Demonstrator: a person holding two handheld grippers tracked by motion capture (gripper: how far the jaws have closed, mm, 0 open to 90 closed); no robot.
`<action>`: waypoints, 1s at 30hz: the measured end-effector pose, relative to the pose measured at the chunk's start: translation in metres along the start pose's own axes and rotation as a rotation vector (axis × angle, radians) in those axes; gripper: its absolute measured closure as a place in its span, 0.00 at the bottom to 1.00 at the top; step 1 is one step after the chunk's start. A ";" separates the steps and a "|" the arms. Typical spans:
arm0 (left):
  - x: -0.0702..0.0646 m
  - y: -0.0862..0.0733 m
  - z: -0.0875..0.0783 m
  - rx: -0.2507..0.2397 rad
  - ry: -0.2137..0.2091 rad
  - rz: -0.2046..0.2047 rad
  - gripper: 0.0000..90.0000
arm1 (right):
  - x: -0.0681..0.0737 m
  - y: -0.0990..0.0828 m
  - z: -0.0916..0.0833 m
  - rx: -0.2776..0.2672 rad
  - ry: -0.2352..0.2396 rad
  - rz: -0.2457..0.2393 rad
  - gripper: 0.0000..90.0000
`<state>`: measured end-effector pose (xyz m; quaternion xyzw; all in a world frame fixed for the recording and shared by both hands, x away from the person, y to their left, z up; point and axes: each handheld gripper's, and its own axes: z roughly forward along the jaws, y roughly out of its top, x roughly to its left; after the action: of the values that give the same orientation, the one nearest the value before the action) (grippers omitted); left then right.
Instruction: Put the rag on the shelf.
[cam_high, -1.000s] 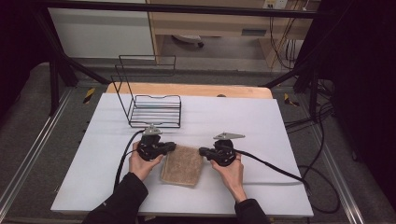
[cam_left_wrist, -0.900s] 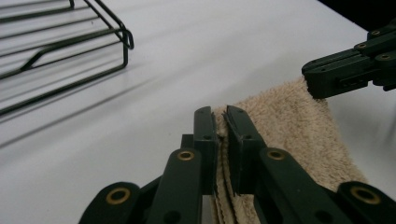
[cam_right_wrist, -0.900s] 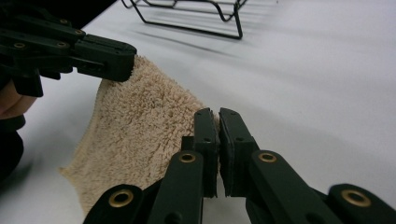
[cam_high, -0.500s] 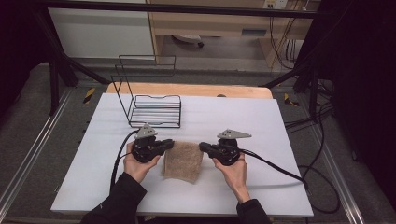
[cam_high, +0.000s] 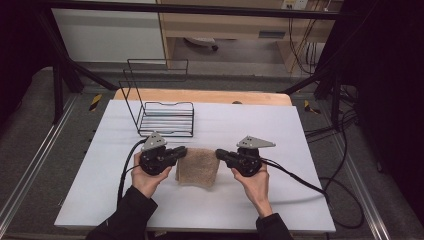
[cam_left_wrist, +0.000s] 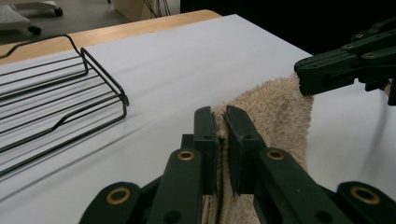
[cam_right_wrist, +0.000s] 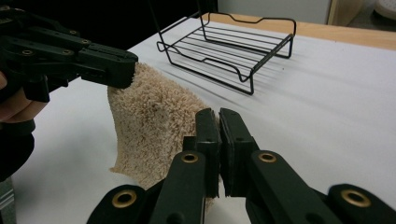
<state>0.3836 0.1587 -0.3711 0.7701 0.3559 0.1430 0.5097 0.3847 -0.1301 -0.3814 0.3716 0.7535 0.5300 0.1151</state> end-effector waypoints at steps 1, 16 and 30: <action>0.000 0.001 -0.001 -0.007 0.002 -0.001 0.92 | 0.001 0.001 -0.001 -0.006 0.000 -0.008 0.97; -0.003 0.012 -0.015 -0.060 0.017 0.008 0.92 | 0.014 0.017 -0.011 -0.064 -0.001 -0.064 0.97; 0.001 0.026 -0.032 -0.116 0.036 0.014 0.92 | 0.025 0.035 -0.013 -0.112 -0.002 -0.102 0.97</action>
<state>0.3762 0.1751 -0.3345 0.7392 0.3505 0.1807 0.5460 0.3754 -0.1166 -0.3397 0.3260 0.7407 0.5644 0.1632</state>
